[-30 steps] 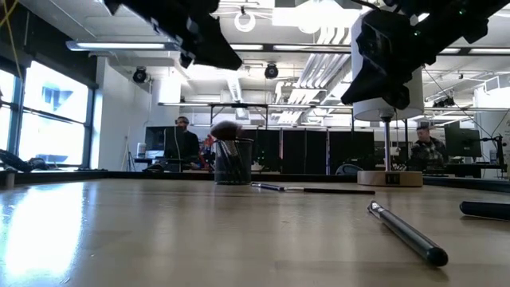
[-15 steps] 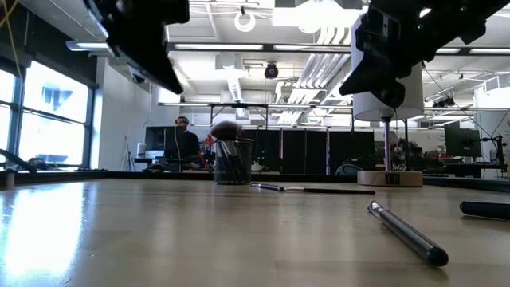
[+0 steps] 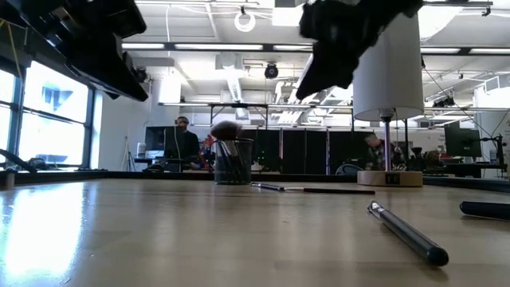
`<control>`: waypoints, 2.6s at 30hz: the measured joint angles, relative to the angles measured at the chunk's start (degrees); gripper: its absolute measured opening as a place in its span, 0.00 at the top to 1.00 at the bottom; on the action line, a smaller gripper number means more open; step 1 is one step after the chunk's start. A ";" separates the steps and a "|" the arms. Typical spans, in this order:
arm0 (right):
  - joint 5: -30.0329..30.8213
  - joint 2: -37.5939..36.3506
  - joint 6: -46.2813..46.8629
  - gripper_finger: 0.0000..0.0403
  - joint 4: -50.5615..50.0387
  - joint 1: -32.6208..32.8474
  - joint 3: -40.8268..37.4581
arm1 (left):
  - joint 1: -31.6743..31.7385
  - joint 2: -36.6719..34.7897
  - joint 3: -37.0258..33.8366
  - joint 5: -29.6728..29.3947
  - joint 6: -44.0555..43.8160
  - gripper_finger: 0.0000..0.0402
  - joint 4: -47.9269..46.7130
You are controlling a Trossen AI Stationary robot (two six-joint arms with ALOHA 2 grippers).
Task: Put items in baskets/containers
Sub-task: Put the eyeshadow brush into the pen holder
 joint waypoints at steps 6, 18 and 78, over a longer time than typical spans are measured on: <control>-0.38 13.22 -7.09 0.94 -12.97 -1.86 10.37 | 0.00 -6.39 -0.95 -2.39 2.71 1.00 -3.67; -7.08 24.30 -12.69 0.76 -14.61 -6.26 12.63 | 0.00 -9.06 -0.95 -2.57 6.09 1.00 -5.37; -3.21 7.70 -11.45 1.00 15.20 -8.76 9.22 | 0.02 -9.02 -0.95 -5.59 4.02 1.00 -4.35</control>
